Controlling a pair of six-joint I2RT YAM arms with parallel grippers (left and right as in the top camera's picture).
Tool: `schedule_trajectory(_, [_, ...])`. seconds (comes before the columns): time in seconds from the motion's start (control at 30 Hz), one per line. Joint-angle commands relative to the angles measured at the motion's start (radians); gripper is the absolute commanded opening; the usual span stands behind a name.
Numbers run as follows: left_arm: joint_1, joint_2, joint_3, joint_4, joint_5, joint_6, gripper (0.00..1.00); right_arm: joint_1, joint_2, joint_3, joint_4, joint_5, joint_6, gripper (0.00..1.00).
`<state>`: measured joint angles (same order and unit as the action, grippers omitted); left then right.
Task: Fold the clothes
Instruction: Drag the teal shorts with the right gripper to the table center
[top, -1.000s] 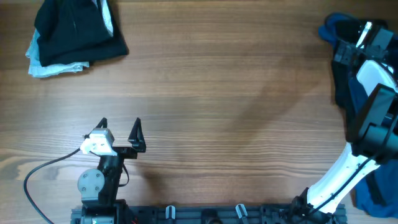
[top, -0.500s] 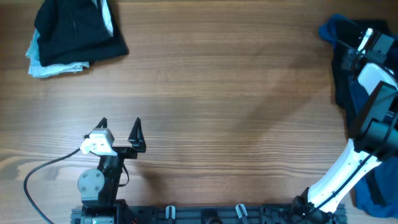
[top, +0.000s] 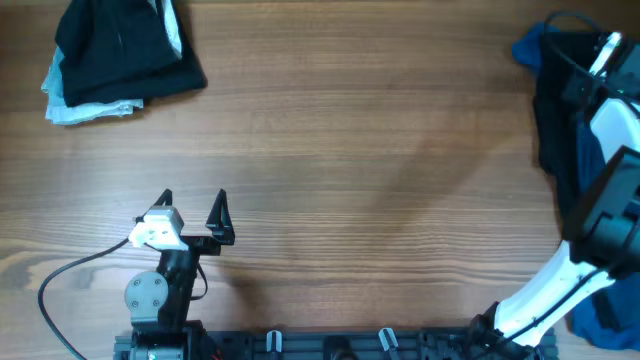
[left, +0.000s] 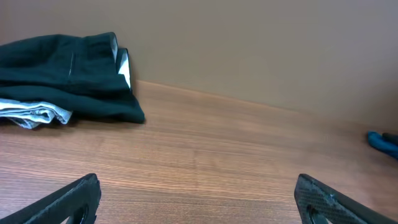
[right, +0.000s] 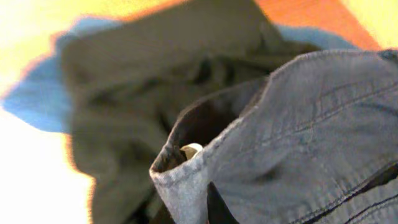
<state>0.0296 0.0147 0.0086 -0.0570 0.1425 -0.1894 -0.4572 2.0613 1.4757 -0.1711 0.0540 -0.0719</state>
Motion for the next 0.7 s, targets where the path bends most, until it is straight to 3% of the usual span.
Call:
schedule_trajectory(0.0, [0.007, -0.005, -0.003, -0.007, -0.006, 0.002, 1.0, 0.028, -0.117, 0.019, -0.002, -0.142, 0.056, 0.04])
schedule_trajectory(0.33, [0.007, -0.005, -0.003, -0.007, -0.006, 0.002, 1.0, 0.185, -0.222, 0.018, -0.048, -0.29, 0.109, 0.04])
schedule_trajectory(0.67, [0.007, -0.005, -0.003, -0.007, -0.006, 0.002, 1.0, 0.615, -0.185, 0.014, -0.058, -0.291, 0.183, 0.07])
